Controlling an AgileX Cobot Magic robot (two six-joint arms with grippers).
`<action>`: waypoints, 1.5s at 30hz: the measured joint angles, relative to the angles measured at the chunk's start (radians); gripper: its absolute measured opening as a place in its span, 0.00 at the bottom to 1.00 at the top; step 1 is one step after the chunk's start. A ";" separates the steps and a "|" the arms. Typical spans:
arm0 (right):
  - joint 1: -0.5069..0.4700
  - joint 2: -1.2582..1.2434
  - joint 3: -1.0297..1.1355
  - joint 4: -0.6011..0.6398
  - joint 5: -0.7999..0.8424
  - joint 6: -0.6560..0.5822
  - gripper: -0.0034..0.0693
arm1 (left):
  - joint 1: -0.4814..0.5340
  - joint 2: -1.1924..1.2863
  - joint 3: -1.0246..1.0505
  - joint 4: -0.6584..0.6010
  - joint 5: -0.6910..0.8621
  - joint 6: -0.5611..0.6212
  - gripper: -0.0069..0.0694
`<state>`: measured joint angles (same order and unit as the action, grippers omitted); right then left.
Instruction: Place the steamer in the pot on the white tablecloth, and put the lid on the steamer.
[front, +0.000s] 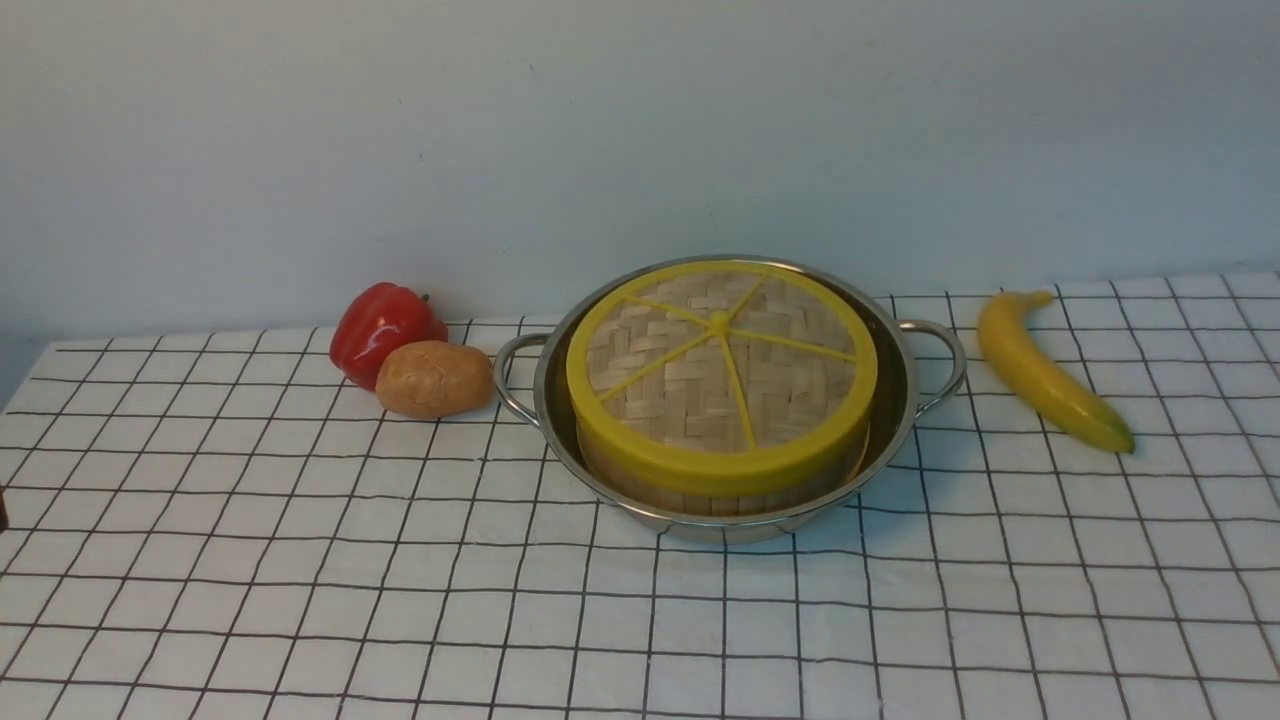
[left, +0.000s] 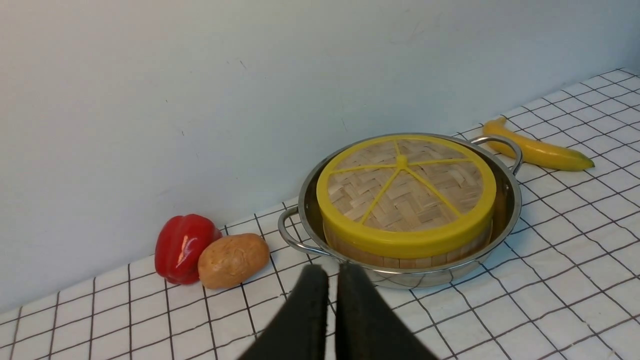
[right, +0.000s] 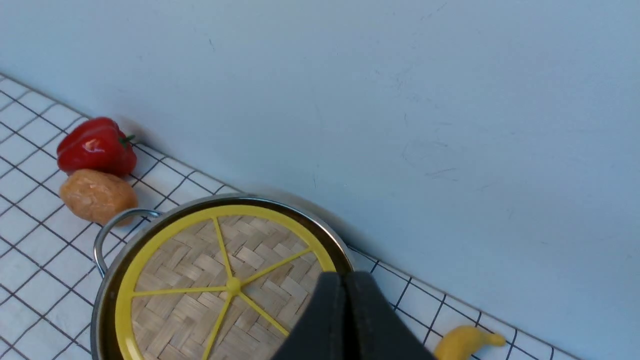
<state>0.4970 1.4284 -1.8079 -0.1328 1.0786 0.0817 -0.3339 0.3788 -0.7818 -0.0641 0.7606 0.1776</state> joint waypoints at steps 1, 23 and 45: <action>0.000 -0.051 0.072 -0.001 -0.039 0.006 0.03 | 0.000 0.000 0.000 0.000 0.000 0.000 0.12; 0.000 -0.876 1.353 0.000 -0.907 0.187 0.03 | 0.000 0.023 0.178 0.064 -0.101 0.001 0.12; 0.000 -0.879 1.357 0.000 -0.930 0.196 0.07 | 0.000 0.024 0.200 0.072 -0.233 0.002 0.16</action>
<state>0.4970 0.5491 -0.4512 -0.1331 0.1487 0.2776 -0.3339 0.4025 -0.5816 0.0076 0.5281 0.1794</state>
